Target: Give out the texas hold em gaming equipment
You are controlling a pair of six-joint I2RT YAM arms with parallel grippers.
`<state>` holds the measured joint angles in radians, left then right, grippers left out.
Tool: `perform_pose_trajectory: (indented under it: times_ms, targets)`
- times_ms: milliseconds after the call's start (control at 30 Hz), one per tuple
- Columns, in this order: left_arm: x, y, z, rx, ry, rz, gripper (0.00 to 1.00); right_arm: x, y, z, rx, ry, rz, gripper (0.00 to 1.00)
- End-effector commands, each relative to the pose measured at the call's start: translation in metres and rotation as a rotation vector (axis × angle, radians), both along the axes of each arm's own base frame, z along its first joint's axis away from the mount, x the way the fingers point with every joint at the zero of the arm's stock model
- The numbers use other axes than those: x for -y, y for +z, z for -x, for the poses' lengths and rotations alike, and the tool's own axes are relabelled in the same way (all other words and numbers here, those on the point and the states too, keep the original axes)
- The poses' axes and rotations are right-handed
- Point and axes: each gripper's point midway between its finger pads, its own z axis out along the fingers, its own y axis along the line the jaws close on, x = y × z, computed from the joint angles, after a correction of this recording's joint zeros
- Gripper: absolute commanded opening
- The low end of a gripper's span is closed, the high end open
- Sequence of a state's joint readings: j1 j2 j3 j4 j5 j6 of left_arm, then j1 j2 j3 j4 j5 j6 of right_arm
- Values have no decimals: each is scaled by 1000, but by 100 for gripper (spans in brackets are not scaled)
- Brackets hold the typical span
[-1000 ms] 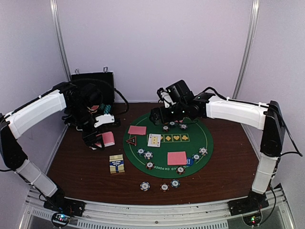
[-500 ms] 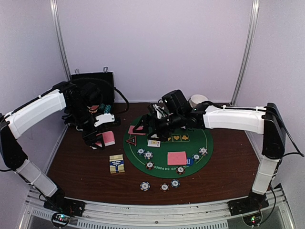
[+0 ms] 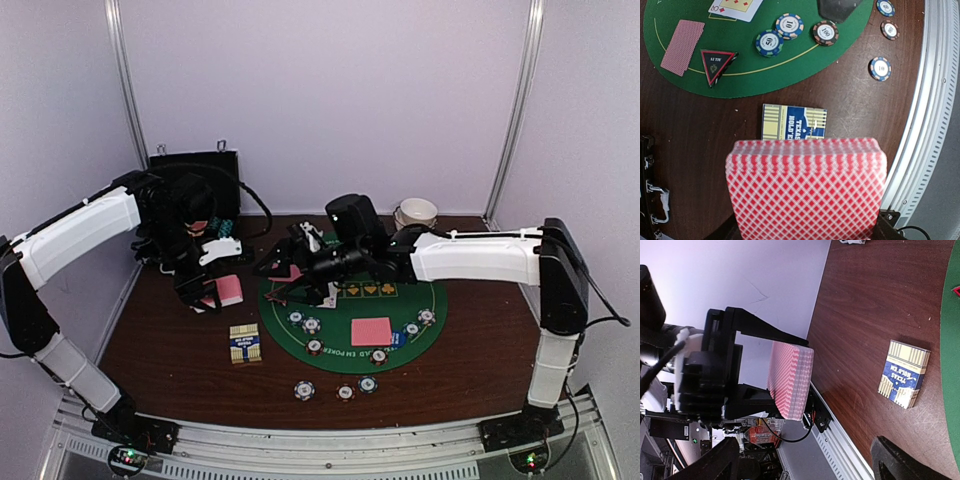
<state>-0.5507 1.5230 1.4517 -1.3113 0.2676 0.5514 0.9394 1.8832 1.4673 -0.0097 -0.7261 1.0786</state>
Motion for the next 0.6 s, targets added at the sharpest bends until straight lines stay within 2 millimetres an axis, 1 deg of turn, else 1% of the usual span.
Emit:
perform_pose_trajectory:
  times_ms: [0, 167, 300, 567]
  targets:
    - [6, 11, -6, 17, 10, 40, 0, -22, 7, 8, -23, 31, -78, 94]
    - [7, 12, -7, 17, 11, 44, 0, -34, 3, 15, -46, 41, -112, 92]
    - [7, 12, -7, 16, 11, 42, 0, -44, 5, 15, -52, 42, -154, 92]
    - [6, 13, -6, 20, 13, 43, 0, -62, -3, 10, -89, 34, -193, 91]
